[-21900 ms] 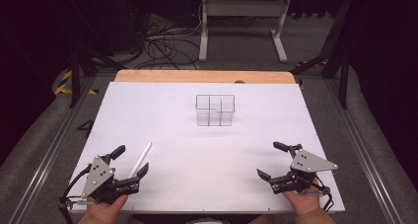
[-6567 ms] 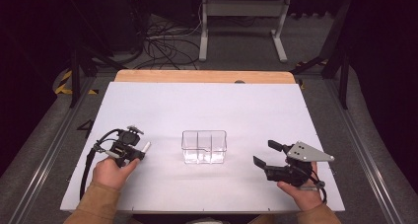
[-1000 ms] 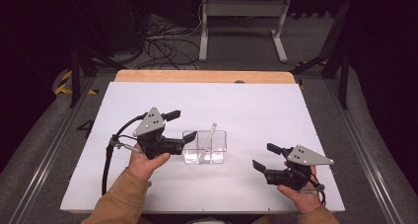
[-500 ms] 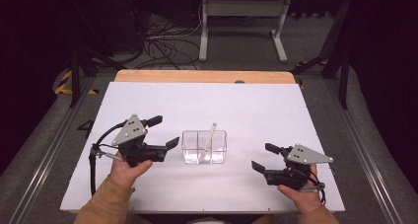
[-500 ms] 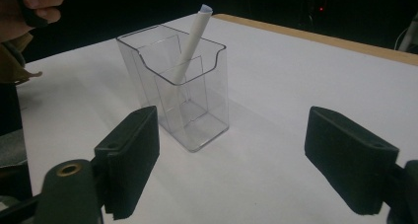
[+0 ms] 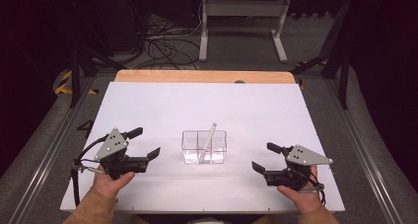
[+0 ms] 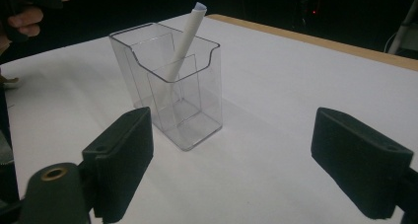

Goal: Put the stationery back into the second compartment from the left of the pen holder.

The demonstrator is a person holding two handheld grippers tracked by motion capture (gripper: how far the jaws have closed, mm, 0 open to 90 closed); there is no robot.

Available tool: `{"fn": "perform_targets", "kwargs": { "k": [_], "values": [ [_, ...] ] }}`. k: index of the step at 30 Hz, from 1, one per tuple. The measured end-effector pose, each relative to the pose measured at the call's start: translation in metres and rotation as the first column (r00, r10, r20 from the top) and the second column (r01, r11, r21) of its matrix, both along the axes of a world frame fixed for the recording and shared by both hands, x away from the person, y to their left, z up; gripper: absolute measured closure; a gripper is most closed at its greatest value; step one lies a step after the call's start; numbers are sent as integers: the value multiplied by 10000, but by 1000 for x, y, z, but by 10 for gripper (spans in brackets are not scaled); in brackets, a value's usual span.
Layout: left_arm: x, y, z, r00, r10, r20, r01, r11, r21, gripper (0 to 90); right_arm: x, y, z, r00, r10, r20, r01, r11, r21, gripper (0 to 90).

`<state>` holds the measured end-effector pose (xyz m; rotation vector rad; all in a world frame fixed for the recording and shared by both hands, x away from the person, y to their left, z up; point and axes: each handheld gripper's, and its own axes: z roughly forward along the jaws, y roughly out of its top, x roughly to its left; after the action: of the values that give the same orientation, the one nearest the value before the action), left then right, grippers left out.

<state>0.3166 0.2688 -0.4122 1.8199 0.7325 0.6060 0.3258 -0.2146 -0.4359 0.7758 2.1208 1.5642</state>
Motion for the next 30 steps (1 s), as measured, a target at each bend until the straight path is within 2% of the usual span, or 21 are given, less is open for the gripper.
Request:
{"fn": "perform_targets", "kwargs": {
  "k": [3, 8, 16, 20, 26, 30],
  "values": [
    [-1, 5, -6, 9999, 127, -97, -126, 9999, 93, 137, -1, -1, 0, 10000, -25, 64, 25, 10000, -8, 166],
    [-3, 14, -17, 9988, 329, -375, -335, 9993, -168, 125, -1, -2, -2, 9999, -4, 138, 5, 10000, -49, 166],
    [-7, 25, -42, 9960, 860, -253, -860, 9963, -18, 113, -1, -3, -4, 9998, -42, 201, 44, 10000, -73, 166],
    [-10, 28, -52, 9944, 977, -404, -987, 9949, -230, 110, -1, -4, -7, 9996, -44, 267, 49, 9998, -178, 166],
    [-11, 29, -49, 9951, 852, -512, -868, 9958, -301, 108, 1, -4, -10, 9998, -112, 160, 115, 9998, -186, 166],
    [-11, 29, -45, 9923, 765, -970, -801, 9962, -338, 91, 1, -3, -10, 9999, -95, 143, 97, 9998, -172, 166]
  ]
}}
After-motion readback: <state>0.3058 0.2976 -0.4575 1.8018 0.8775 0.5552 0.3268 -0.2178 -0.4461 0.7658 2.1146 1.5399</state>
